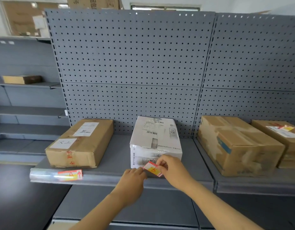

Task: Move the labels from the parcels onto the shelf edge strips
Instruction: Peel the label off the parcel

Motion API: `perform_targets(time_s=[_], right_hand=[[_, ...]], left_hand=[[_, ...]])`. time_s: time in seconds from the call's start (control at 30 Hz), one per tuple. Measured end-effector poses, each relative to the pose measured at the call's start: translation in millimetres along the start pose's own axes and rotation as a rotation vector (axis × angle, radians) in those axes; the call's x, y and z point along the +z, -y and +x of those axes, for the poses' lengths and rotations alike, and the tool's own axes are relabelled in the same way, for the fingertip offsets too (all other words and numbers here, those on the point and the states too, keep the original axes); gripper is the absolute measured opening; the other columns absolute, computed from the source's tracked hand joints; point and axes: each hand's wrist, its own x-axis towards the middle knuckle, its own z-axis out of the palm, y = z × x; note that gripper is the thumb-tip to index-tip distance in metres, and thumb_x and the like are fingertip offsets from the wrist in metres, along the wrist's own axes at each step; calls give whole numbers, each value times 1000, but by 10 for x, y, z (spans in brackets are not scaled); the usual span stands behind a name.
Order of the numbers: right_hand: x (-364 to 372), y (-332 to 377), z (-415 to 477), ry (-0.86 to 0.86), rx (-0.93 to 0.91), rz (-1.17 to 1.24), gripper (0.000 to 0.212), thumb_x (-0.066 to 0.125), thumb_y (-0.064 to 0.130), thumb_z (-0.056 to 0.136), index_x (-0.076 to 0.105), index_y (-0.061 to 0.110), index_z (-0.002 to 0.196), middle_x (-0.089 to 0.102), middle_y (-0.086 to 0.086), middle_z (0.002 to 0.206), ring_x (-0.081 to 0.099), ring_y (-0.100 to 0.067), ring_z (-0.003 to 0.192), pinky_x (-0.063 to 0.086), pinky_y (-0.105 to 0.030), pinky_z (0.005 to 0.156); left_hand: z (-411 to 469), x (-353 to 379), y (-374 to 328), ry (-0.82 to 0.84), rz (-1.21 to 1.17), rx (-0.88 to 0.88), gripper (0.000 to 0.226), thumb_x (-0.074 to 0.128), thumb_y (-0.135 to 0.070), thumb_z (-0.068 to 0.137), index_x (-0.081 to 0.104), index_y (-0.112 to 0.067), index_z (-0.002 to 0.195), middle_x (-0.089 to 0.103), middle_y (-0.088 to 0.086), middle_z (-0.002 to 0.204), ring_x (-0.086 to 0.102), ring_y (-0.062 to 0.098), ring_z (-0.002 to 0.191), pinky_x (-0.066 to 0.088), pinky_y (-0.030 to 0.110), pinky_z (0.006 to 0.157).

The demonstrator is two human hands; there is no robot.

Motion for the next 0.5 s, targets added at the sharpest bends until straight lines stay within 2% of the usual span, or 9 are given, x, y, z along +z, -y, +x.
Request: perform_targets(time_s=[0.17,0.3,0.5], right_hand=[[83,-29,21,-7,-10,-8,18,61,10,86,61,28,85,63,11,87,59,-2,78,54,-26,75],[89,-64,30,-23,-7,9,14,63,12,87,63,26,86,63,12,87,59,0,79,53,-24,73],[88,-134,37,-14,7,38,15,64,14,86,63,29,87,64,14,87,60,0,80,53,-20,73]], left_hand=[[-34,26,-45,-5,36,-10,47,45,-7,81,42,-18,127,44,3,130,45,23,109,33,31,89],[-27,35,-130,41,132,-82,37,47,-7,81,43,-12,117,44,7,121,44,25,104,33,32,84],[-79,74,-132,43,108,-101,32,46,-6,81,48,-15,113,47,6,115,42,26,104,31,33,88]])
